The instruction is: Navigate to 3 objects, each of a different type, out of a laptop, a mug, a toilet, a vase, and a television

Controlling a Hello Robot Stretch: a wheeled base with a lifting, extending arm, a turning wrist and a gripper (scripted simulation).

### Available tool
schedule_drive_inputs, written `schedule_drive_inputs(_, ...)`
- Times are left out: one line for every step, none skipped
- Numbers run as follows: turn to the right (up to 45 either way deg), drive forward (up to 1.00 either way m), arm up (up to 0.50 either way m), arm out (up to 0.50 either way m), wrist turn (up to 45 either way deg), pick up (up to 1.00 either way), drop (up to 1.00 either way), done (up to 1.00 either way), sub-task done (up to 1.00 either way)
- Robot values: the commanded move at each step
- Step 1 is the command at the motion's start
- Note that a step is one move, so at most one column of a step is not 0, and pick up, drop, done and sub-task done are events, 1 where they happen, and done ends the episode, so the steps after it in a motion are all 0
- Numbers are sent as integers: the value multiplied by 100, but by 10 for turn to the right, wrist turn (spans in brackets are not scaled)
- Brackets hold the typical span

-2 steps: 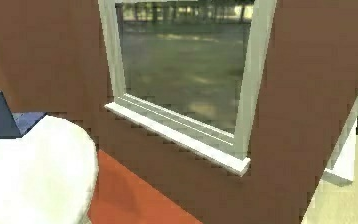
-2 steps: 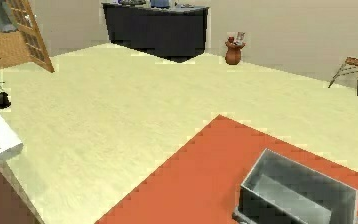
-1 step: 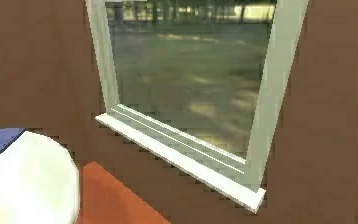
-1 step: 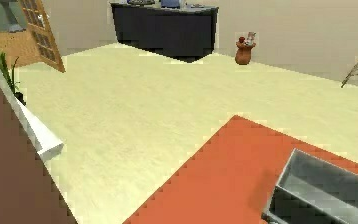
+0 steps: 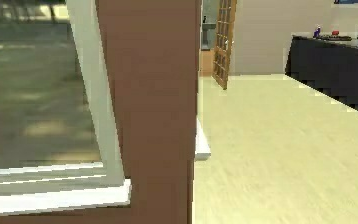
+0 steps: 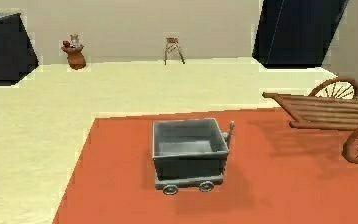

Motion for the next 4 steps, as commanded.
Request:
schedule_drive_inputs(450, 0, 0, 0, 0, 0, 0, 0, 0)
schedule_drive_inputs(360, 0, 0, 0, 0, 0, 0, 0, 0)
schedule_drive_inputs(0, 10, 0, 0, 0, 0, 0, 0, 0)
schedule_drive_inputs(-450, 0, 0, 0, 0, 0, 0, 0, 0)
